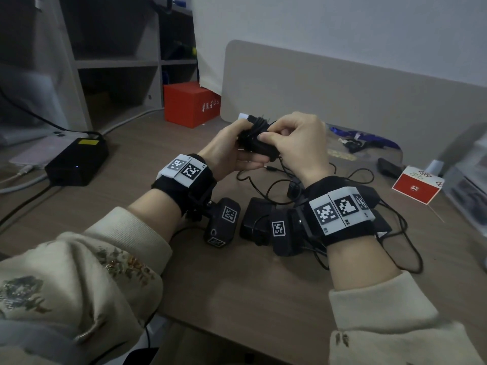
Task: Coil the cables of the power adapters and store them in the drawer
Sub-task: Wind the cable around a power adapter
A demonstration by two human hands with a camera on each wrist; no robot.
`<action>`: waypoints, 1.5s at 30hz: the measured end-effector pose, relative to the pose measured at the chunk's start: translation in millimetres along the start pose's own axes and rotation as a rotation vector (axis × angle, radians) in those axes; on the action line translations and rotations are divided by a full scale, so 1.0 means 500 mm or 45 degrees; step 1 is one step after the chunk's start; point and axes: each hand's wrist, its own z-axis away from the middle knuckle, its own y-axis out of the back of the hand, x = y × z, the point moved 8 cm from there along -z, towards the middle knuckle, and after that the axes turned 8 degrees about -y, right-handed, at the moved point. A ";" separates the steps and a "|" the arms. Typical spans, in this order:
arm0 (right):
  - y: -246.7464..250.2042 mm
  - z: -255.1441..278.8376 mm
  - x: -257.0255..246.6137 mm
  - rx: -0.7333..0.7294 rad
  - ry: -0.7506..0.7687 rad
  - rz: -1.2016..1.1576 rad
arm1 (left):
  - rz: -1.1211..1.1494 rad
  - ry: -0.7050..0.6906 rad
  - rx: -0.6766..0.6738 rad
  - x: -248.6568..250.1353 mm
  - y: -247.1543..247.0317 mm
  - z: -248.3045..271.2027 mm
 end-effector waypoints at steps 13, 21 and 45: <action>-0.019 -0.001 -0.004 -0.026 0.051 0.043 | -0.036 0.064 -0.071 -0.012 -0.014 -0.001; -0.020 0.003 -0.010 -0.033 0.122 0.079 | 0.111 0.126 0.001 -0.019 -0.007 -0.003; -0.025 0.014 -0.025 -0.045 0.133 0.377 | 0.101 0.170 -0.022 -0.012 -0.021 0.014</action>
